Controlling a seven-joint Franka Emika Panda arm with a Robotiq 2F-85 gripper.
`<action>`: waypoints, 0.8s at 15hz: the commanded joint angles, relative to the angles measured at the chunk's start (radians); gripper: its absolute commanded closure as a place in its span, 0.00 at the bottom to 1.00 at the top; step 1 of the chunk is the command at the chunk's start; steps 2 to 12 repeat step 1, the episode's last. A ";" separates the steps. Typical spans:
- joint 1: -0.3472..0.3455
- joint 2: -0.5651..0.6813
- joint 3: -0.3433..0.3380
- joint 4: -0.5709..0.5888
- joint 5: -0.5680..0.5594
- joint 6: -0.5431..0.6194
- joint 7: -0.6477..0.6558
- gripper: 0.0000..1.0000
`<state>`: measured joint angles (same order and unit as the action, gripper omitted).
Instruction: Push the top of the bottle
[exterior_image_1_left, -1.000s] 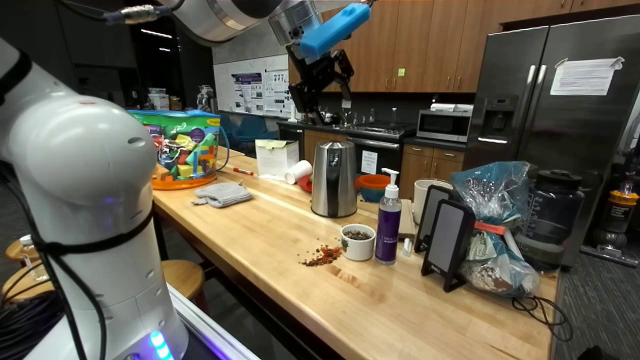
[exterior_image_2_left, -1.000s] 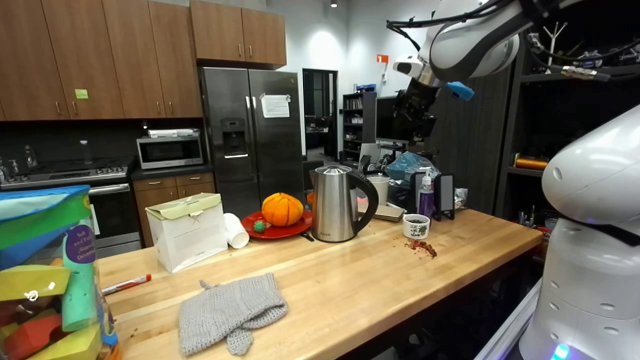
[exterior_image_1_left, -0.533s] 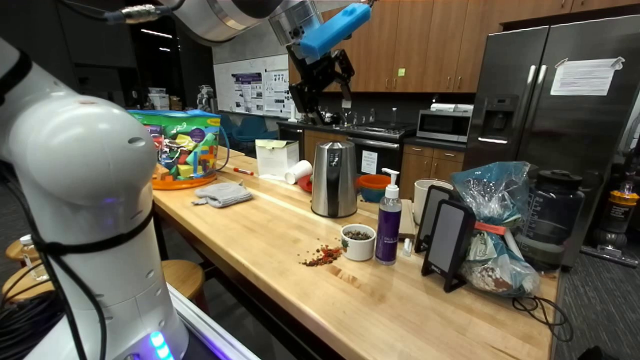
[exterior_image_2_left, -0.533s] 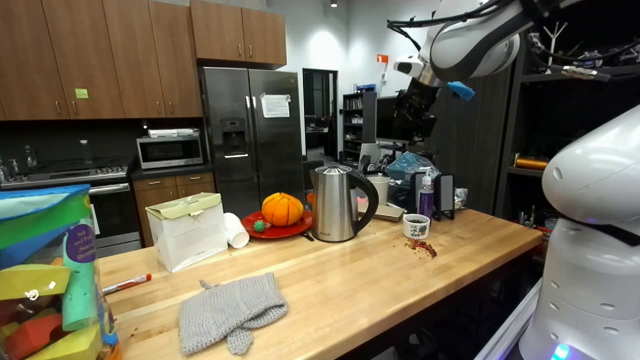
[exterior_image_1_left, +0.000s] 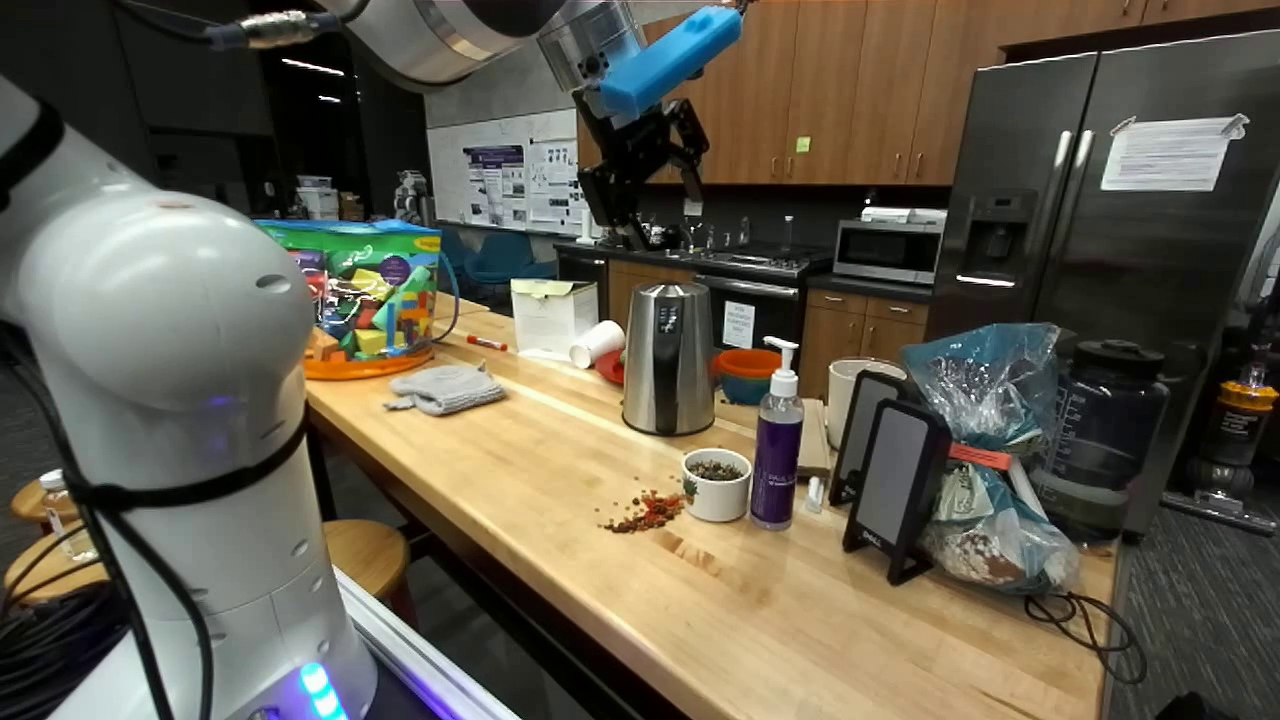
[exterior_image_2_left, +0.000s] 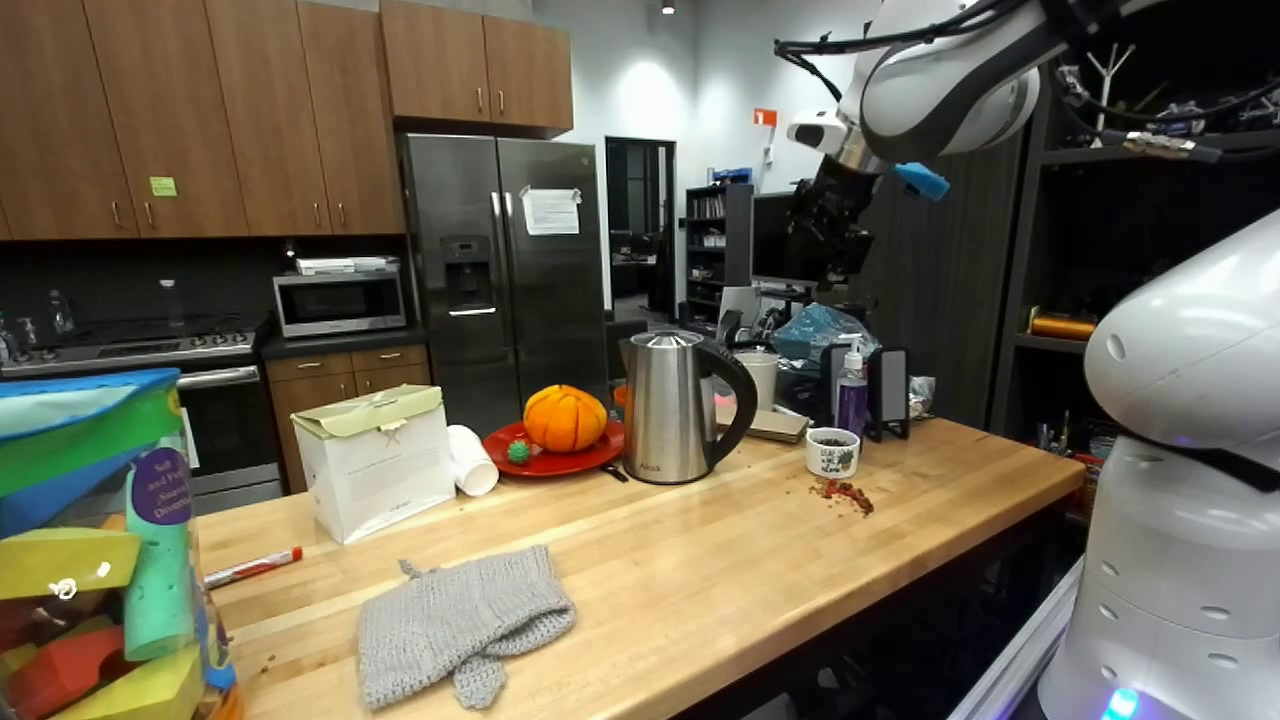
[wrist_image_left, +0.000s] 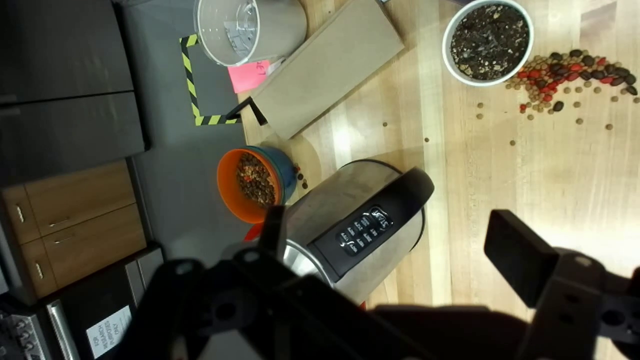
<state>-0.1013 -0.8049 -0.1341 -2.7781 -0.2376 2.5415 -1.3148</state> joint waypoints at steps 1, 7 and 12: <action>0.019 -0.002 -0.019 0.003 -0.025 -0.006 0.018 0.00; 0.019 -0.002 -0.019 0.003 -0.025 -0.006 0.018 0.00; 0.019 -0.002 -0.019 0.003 -0.025 -0.006 0.018 0.00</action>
